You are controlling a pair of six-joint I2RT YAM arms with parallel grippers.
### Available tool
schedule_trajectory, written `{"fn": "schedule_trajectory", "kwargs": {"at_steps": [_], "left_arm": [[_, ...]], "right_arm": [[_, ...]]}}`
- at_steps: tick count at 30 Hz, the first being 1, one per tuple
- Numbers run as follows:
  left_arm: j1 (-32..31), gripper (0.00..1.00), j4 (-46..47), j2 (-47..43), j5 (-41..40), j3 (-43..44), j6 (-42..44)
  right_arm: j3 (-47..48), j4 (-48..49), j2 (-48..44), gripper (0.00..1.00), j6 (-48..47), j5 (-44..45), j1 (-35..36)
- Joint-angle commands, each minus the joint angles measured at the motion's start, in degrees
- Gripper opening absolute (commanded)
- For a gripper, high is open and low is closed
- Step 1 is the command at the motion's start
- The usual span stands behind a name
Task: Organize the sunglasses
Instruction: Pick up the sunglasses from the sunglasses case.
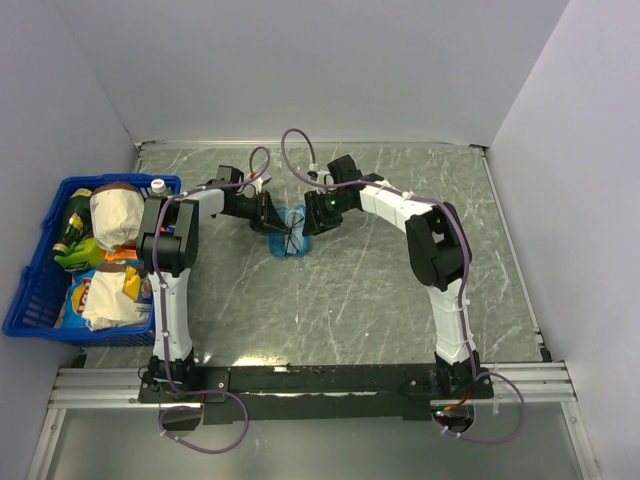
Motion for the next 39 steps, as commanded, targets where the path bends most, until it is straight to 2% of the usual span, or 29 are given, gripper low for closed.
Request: {"fn": "schedule_trajectory", "kwargs": {"at_steps": [1,12,24,35,39], "left_arm": [[-0.41,0.13,-0.32,-1.90,1.19,0.78,1.05],[-0.41,0.12,-0.76,-1.82,1.63,1.39,1.40],[-0.50,0.13,0.29,-3.13,2.86,2.45,-0.26],[-0.59,0.06,4.59,-5.24,-1.96,0.17,-4.39],[-0.67,0.06,6.18,-6.30,-4.07,-0.90,-5.80]], "right_arm": [[3.59,-1.04,2.95,0.49,-0.22,2.72,0.91],[3.78,-1.66,3.92,0.41,-1.19,4.40,1.08],[3.60,-1.48,4.45,0.41,-1.19,3.70,1.08],[3.07,-1.31,4.27,0.40,-1.28,3.08,1.17],[3.16,-1.30,4.18,0.40,-1.28,2.82,1.17]]}}
